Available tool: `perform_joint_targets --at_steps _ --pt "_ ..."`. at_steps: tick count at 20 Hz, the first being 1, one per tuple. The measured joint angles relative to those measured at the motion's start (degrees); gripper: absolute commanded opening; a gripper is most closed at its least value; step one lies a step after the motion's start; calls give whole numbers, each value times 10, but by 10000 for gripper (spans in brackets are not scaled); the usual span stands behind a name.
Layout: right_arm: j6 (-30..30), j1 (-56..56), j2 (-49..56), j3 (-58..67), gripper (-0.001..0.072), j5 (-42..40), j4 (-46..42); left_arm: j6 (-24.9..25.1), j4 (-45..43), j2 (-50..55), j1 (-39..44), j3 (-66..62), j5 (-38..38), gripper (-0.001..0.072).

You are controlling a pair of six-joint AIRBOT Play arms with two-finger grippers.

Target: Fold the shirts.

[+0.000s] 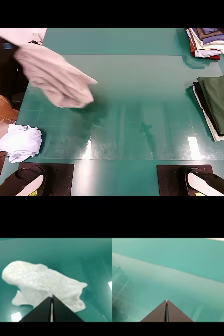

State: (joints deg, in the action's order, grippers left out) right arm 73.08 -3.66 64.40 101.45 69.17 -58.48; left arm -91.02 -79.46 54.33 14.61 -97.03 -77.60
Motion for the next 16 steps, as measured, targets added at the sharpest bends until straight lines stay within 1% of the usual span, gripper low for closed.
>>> perform_joint_targets --at_steps 4,5,6,7,8,11,13,16 --pt "0 0 0 7 10 0 0 -11 4 108 156 -9 11 23" --pt "0 0 0 8 10 0 0 -10 9 141 193 -10 19 186" --pt "0 0 0 8 10 0 0 -4 19 174 227 -11 31 473" --pt "0 0 0 9 10 0 0 6 27 201 253 -11 42 561" --pt "0 0 0 9 10 0 0 15 35 228 275 -12 55 540" --pt "0 0 0 9 10 1 -1 32 26 270 291 -15 74 540" --pt "0 0 0 9 10 4 -1 37 3 276 260 -18 60 540" --pt "0 0 0 9 10 7 -1 40 -21 278 169 -10 8 540"
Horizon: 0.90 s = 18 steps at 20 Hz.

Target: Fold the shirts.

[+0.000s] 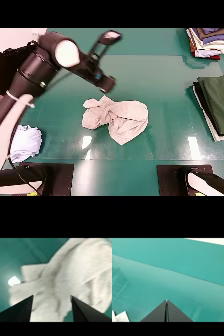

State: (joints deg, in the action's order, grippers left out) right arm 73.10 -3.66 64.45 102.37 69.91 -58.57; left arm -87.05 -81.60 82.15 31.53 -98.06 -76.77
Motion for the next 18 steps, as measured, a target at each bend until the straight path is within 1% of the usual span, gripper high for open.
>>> perform_joint_targets --at_steps 2,4,7,12,17,18 --pt "0 0 0 0 10 3 0 0 9 1 -67 31 -27 540" --pt "0 0 1 0 10 5 0 3 39 1 -122 84 -35 541" --pt "0 0 1 0 10 6 0 13 87 1 -176 192 -17 541" --pt "0 0 1 0 10 7 0 35 164 1 -205 363 43 541" --pt "0 0 1 0 10 7 0 55 248 -2 -211 447 78 535" --pt "0 0 1 0 10 7 0 60 263 -1 -211 455 83 298"
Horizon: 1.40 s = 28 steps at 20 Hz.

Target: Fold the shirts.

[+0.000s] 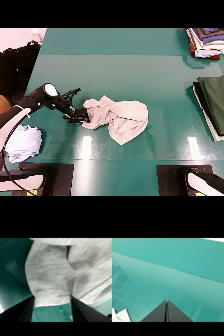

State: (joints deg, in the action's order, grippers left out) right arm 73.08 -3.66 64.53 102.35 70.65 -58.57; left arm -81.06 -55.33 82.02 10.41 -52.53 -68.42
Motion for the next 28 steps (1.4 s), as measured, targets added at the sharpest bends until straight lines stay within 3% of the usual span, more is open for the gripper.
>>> perform_joint_targets --at_steps 1,2,8,12,13,14,15,17,18,19,23,27,28 --pt "0 0 0 0 10 0 0 5 6 2 0 7 12 52" --pt "0 0 0 0 10 2 0 9 10 3 0 12 21 20" --pt "15 0 -1 -8 10 58 -31 17 26 -27 0 -14 40 19" --pt "40 -1 -5 -102 16 131 -72 16 9 -85 0 -68 48 20" --pt "44 -3 -5 -146 151 142 -76 15 6 -97 0 -81 48 20" --pt "47 -9 -6 -192 429 147 -78 15 4 -107 0 -90 49 20" --pt "48 -16 -6 -248 509 145 -79 15 3 -114 0 -99 50 20" --pt "51 -33 -6 -360 483 113 -79 14 0 -123 0 -108 49 20" --pt "52 -42 -6 -412 406 91 -70 14 -1 -126 0 -111 48 20" --pt "51 -52 -6 -463 378 61 -53 14 -1 -128 0 -113 47 20" --pt "34 -90 0 -590 378 -42 5 14 -3 -132 0 -117 45 20" --pt "25 -124 42 -611 377 -87 33 13 -3 -133 0 -118 43 20" --pt "23 -132 55 -606 347 -93 36 13 -3 -133 0 -118 43 20"
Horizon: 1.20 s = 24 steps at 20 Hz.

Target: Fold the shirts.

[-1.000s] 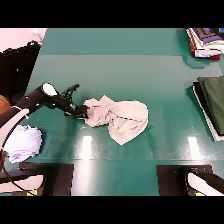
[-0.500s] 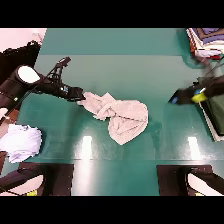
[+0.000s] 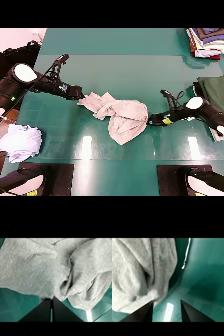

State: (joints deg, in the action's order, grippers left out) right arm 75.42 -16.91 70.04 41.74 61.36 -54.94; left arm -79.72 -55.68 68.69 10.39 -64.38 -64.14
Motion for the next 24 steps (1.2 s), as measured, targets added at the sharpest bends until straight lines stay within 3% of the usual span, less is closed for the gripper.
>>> perform_joint_targets --at_steps 2,3,9,19,24 --pt "-3 -13 25 16 93 -7 6 0 0 0 0 0 -2 20" --pt "-5 -17 36 24 9 -8 7 0 -1 0 0 0 -2 20" --pt "-5 3 25 100 9 4 -45 -3 -29 0 0 -57 -36 19" --pt "5 118 -155 388 9 89 -122 -16 -71 -5 0 -493 -154 20" --pt "5 133 -204 501 8 119 -126 -26 -73 -66 0 -567 -128 18"
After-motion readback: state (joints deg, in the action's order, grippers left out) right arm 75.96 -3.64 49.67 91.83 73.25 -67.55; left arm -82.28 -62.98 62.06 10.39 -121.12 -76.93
